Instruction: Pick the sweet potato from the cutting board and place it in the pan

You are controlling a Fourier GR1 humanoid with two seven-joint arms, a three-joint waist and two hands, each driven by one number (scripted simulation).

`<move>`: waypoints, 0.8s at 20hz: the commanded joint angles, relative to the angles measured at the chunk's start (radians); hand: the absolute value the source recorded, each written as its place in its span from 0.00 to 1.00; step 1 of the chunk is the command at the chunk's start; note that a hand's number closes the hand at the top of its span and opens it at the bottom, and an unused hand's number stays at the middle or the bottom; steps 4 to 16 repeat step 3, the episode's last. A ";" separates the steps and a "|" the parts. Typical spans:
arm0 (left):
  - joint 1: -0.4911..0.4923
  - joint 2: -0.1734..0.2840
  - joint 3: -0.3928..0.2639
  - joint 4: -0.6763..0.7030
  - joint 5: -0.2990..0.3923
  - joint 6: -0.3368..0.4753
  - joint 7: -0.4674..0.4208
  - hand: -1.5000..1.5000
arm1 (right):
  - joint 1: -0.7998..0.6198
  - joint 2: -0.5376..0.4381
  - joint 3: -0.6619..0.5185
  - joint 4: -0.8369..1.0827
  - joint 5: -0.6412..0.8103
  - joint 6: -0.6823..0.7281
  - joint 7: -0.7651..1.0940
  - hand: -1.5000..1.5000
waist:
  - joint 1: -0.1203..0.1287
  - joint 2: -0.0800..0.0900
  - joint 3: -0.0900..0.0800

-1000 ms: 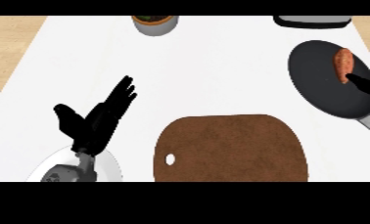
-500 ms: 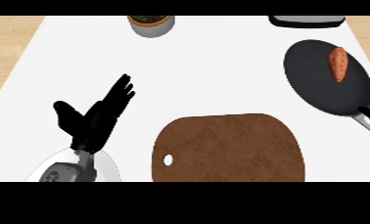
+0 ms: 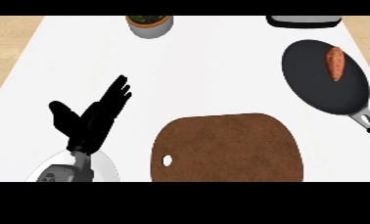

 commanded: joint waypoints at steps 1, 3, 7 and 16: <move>0.008 -0.036 -0.005 0.013 -0.036 -0.005 -0.036 0.50 | 0.015 -0.002 0.047 -0.054 -0.033 0.017 0.045 0.00 | -0.004 -0.002 -0.001; 0.033 -0.034 -0.004 -0.053 -0.024 0.015 0.034 0.50 | 0.068 -0.016 0.048 -0.038 -0.040 0.069 -0.007 0.00 | -0.003 -0.002 -0.001; 0.033 -0.034 -0.004 -0.053 -0.024 0.015 0.034 0.50 | 0.068 -0.016 0.048 -0.038 -0.040 0.069 -0.007 0.00 | -0.003 -0.002 -0.001; 0.033 -0.034 -0.004 -0.053 -0.024 0.015 0.034 0.50 | 0.068 -0.016 0.048 -0.038 -0.040 0.069 -0.007 0.00 | -0.003 -0.002 -0.001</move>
